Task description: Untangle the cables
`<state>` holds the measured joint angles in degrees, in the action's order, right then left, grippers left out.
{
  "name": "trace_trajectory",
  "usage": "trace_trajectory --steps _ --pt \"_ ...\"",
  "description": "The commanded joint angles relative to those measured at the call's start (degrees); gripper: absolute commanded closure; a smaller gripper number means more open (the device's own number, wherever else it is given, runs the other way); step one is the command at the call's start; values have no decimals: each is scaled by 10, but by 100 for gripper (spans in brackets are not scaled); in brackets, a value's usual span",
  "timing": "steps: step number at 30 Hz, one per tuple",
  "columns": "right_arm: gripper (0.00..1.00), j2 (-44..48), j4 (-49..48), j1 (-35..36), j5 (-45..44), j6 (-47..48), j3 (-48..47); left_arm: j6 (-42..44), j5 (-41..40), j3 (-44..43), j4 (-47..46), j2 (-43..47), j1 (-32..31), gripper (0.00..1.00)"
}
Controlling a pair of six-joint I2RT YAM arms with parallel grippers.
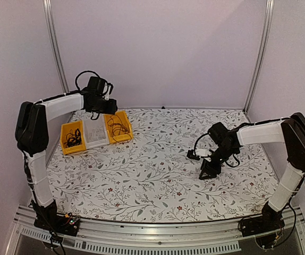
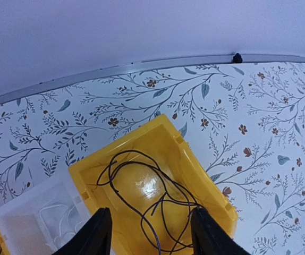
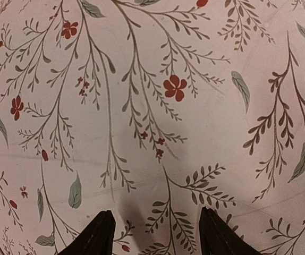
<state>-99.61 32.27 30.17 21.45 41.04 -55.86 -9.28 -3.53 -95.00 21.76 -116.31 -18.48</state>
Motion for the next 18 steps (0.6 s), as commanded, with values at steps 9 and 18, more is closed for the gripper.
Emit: trace_trajectory --steps 9,18 --pt "42 -10 9 5 -5 4 -11 -44 -36 201 -24 163 -81 55" --pt "42 -25 14 18 -10 5 -14 -95 -60 297 -65 163 -135 51"
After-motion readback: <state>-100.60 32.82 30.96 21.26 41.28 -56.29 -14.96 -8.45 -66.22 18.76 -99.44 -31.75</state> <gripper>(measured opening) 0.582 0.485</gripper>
